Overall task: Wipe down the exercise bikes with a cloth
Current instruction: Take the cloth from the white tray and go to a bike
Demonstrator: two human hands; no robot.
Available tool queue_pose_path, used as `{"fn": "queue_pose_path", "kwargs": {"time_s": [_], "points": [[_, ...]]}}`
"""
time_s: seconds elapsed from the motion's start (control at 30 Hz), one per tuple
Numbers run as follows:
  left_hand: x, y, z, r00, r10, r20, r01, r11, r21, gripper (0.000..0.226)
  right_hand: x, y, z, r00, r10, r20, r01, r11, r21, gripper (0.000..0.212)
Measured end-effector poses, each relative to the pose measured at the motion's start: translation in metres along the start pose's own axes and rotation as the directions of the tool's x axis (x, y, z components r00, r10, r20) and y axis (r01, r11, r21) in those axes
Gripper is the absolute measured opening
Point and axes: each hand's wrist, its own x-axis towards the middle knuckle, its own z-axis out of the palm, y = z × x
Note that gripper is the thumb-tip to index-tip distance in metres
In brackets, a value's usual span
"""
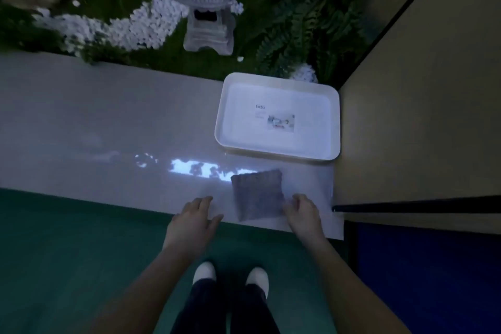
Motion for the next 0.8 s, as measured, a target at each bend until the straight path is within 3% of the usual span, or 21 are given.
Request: {"fn": "queue_pose_path", "kwargs": {"time_s": [0.27,0.43,0.6,0.7,0.8], "points": [[-0.013,-0.022,0.037,0.999,-0.038,-0.021,0.037,0.998,-0.044,0.05,0.028,-0.011,0.025,0.993,0.1,-0.069,-0.092,0.99,0.104,0.042],[-0.012,-0.028,0.036,0.998,-0.056,-0.031,0.054,0.998,-0.043,0.05,0.033,-0.024,0.04,0.983,0.179,-0.038,-0.169,0.968,0.184,0.036],[-0.015,-0.027,0.019,0.998,-0.053,-0.025,0.052,0.997,-0.062,0.05,0.018,-0.046,0.035,0.994,0.078,-0.074,-0.056,0.963,0.264,0.003],[-0.014,-0.021,-0.002,0.999,-0.031,-0.032,0.029,0.997,-0.069,0.049,0.0,-0.07,0.02,0.998,0.042,-0.053,-0.019,0.927,0.374,0.012],[-0.016,-0.012,-0.028,0.999,-0.037,-0.034,0.03,0.98,-0.198,0.047,-0.025,-0.097,0.001,0.998,0.013,-0.059,0.017,0.873,0.487,0.021]]}}
